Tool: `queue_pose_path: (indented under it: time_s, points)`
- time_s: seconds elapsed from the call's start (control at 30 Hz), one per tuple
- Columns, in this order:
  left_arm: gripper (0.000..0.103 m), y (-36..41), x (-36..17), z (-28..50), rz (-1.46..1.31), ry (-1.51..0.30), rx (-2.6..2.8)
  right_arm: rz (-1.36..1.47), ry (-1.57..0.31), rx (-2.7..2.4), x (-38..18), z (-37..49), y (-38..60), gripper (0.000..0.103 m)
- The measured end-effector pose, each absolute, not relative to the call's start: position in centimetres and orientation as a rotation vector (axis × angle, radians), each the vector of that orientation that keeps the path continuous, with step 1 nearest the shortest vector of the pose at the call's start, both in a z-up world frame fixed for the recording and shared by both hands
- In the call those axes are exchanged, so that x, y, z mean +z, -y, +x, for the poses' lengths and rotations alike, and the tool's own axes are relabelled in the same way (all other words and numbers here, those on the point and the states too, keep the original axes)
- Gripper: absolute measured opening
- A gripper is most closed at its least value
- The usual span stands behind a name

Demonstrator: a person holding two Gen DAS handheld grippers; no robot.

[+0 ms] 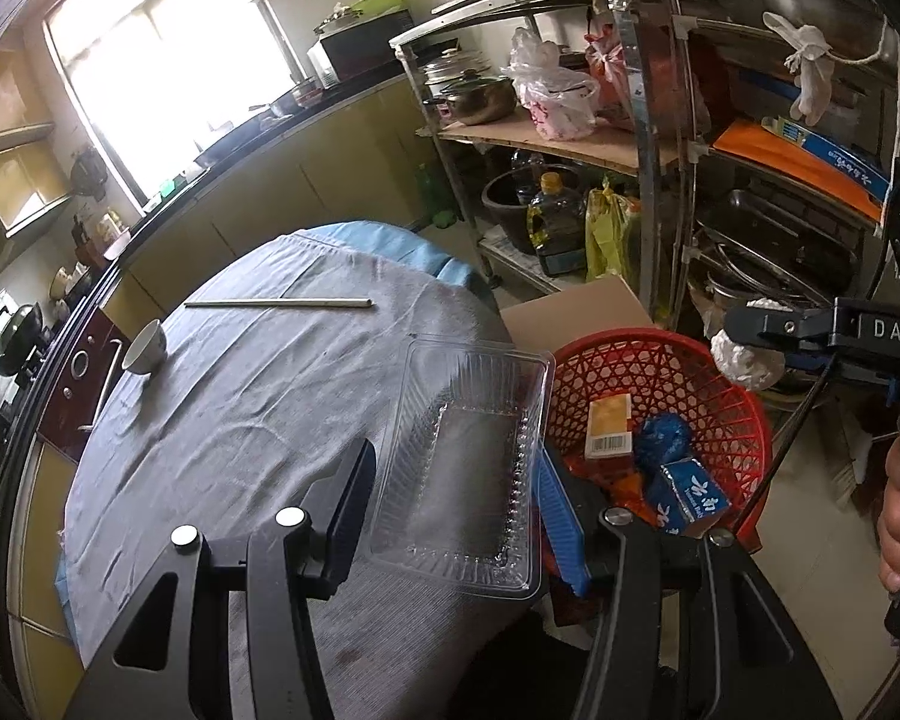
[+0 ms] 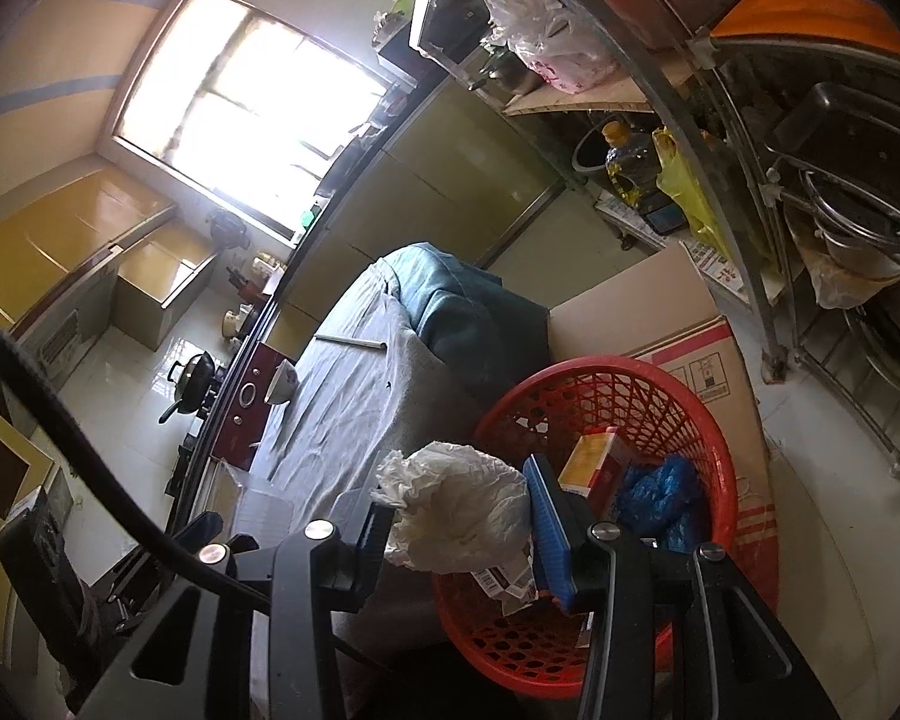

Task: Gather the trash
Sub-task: 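Open the right tool to drop the white tissue into the red basket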

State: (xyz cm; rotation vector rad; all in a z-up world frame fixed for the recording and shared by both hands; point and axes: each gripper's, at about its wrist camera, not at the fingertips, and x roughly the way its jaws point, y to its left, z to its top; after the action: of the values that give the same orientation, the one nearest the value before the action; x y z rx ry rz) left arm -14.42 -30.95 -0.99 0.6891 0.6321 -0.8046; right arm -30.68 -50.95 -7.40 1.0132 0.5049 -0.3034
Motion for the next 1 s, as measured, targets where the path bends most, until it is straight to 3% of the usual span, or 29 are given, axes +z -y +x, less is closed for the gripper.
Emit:
queue_pose_path:
  time_s: [0.33,0.53,1.0]
  points:
    - [0.057,32.6,-1.5,-14.5,0.675,-0.642,-0.845,1.027,-0.513,-0.308,-7.5,-30.6,51.0,0.051]
    - [0.057,33.0,-2.2,-14.3,0.674,-0.661,-0.852,1.068,-0.527,-0.297,-8.0,-30.4,51.2,0.062]
    - [0.058,34.7,-4.8,-14.1,0.674,-0.74,-0.903,1.092,-0.521,-0.343,-8.5,-31.3,51.9,0.063]
